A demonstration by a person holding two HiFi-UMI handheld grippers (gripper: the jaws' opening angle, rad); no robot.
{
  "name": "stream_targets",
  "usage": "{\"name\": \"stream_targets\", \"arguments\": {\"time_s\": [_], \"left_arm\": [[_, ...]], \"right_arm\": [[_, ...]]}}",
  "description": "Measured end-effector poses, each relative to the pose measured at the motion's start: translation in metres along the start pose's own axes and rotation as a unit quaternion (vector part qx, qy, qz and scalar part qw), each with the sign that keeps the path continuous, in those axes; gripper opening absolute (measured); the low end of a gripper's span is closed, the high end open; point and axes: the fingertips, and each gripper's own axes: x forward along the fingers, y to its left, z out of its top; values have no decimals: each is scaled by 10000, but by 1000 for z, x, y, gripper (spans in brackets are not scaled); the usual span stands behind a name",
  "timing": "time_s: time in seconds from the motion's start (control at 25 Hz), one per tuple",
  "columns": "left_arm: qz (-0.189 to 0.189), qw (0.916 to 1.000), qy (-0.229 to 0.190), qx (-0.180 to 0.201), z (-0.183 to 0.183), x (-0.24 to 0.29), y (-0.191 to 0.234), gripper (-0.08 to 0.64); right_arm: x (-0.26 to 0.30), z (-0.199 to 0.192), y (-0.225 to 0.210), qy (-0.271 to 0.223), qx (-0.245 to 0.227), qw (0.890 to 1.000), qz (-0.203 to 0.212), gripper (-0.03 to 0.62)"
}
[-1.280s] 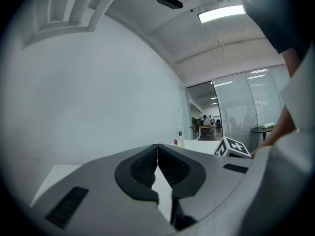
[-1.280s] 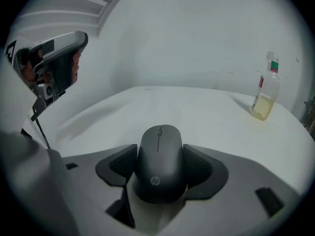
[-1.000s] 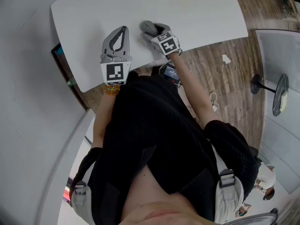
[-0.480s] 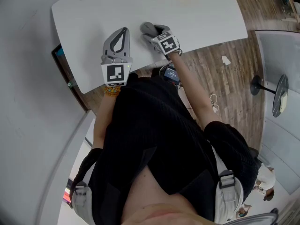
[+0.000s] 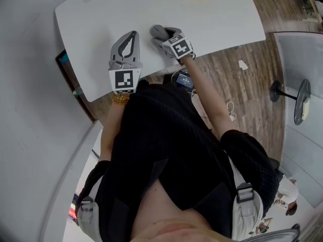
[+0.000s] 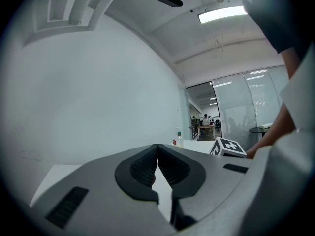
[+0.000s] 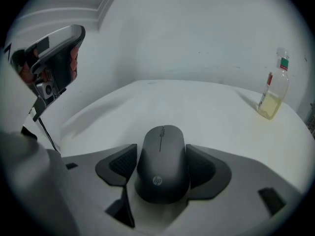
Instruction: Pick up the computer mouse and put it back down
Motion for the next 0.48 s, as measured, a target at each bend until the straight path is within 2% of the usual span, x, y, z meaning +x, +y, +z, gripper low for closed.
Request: {"name": "stream_targets", "arguments": {"time_s": [0.16, 0.48], "left_arm": [[-14, 10000, 0, 9, 0, 1, -1, 14], [10, 10000, 13, 19, 0, 0, 2, 14]], "right_arm": [[-1, 3, -5, -192, 214, 9996, 45, 284], [-23, 29, -7, -606, 121, 9980, -147, 284]]}}
